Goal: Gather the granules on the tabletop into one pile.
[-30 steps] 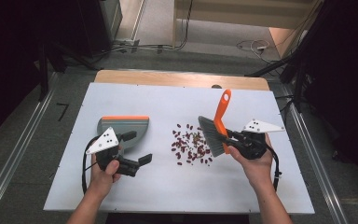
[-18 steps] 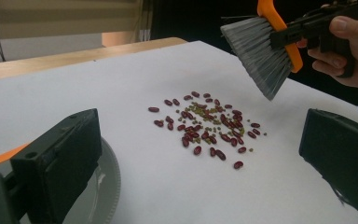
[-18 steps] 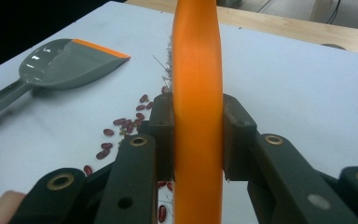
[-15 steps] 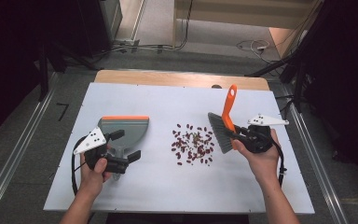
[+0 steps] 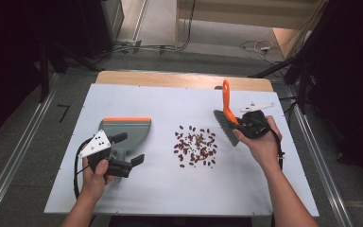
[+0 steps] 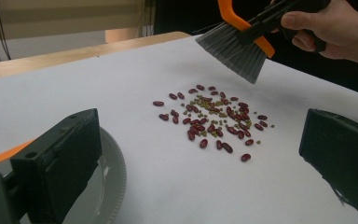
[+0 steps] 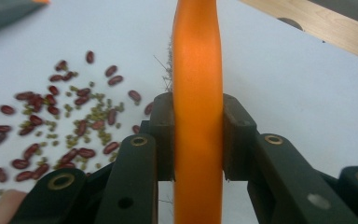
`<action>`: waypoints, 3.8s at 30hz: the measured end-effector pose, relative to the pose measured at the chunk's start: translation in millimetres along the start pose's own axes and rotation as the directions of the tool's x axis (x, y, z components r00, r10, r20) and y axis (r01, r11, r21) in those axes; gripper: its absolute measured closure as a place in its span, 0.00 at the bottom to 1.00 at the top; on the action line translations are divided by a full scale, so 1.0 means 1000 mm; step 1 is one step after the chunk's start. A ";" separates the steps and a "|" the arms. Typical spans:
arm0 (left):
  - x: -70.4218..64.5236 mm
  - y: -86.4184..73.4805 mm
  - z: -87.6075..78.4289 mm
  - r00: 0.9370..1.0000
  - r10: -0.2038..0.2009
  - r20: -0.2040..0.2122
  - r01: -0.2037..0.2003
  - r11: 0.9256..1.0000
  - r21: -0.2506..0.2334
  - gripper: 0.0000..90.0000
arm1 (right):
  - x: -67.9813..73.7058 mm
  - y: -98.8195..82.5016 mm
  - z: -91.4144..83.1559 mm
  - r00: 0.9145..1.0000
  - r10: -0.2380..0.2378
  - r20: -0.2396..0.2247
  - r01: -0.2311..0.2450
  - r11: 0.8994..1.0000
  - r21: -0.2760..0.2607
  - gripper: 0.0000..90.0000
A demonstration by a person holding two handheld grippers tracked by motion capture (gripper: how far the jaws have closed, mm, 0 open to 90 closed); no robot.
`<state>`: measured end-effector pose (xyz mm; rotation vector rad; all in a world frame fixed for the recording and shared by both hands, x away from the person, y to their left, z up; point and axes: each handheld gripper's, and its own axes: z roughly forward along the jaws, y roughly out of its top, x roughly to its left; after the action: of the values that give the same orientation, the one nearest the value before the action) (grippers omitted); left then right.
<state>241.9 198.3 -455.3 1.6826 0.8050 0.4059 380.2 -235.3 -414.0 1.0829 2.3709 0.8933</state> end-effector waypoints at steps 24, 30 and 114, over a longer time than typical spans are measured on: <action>0.001 -0.003 0.002 1.000 -0.005 0.006 0.005 1.000 0.009 0.00 | 0.053 0.046 0.071 0.942 -0.328 0.070 0.295 0.910 0.292 0.77; 0.000 -0.003 0.002 1.000 -0.008 0.008 0.008 1.000 0.007 0.00 | 0.061 0.041 0.069 0.932 -0.363 0.014 0.341 0.887 0.312 0.77; 0.002 -0.003 -0.009 0.999 -0.036 -0.010 0.036 0.999 -0.020 0.00 | 0.120 0.038 0.052 0.723 -0.671 -0.164 0.688 0.720 0.087 0.77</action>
<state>236.1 206.6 -455.9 1.6467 0.8353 0.3961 355.2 -103.3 -435.0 0.1142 2.6529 0.5188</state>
